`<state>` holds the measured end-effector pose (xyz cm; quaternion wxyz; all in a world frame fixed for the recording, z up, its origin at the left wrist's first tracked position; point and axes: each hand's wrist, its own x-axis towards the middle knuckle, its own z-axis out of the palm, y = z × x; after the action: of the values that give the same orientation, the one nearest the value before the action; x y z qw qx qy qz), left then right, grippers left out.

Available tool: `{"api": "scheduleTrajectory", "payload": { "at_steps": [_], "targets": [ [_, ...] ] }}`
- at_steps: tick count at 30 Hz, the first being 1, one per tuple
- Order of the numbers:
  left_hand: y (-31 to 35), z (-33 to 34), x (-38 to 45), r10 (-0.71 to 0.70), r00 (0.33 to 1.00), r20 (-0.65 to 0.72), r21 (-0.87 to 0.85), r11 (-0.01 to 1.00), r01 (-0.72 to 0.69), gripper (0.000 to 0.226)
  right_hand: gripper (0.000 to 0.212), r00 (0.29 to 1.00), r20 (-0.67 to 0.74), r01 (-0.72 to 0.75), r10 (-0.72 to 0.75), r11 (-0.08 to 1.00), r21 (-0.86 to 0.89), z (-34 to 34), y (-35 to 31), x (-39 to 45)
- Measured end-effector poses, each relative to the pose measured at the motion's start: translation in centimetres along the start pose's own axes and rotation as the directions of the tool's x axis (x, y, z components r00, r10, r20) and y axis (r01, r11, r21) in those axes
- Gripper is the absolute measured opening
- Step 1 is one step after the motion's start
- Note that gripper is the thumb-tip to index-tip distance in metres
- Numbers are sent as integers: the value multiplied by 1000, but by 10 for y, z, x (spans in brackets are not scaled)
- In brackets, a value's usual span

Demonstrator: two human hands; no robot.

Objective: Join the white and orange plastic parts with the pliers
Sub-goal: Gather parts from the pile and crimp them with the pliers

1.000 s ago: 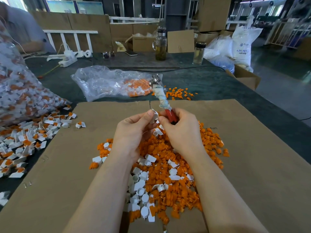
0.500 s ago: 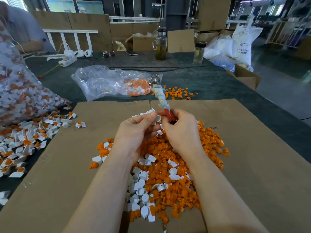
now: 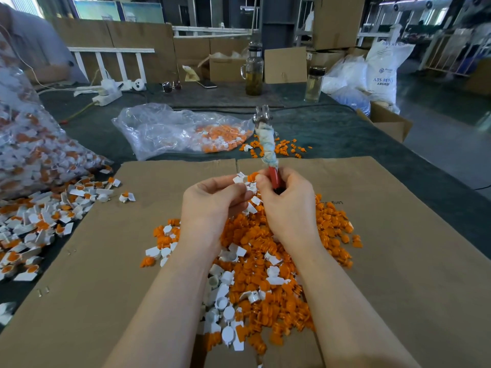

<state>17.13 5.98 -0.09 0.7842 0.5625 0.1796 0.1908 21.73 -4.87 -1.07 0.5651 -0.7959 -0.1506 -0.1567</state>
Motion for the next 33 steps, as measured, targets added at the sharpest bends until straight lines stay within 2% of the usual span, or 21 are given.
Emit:
{"api": "scheduleTrajectory", "payload": {
  "at_steps": [6,11,23,33],
  "targets": [
    [0,1,-2,30,1000,5,-31,999,-30,7,8,997,-20,74,-75,996,-45,1,2,-3],
    [0,3,-4,88,996,12,-15,996,-88,5,12,988,-73,129,-136,988,-86,4,4,-4],
    [-2,1,-3,291,957,12,199,937,-287,11,9,997,-55,49,-47,998,28,4,0,-4],
    [-1,2,-2,325,946,-23,305,903,-303,12,4,999,32,35,-36,999,13,-1,-3,-1]
  ]
}}
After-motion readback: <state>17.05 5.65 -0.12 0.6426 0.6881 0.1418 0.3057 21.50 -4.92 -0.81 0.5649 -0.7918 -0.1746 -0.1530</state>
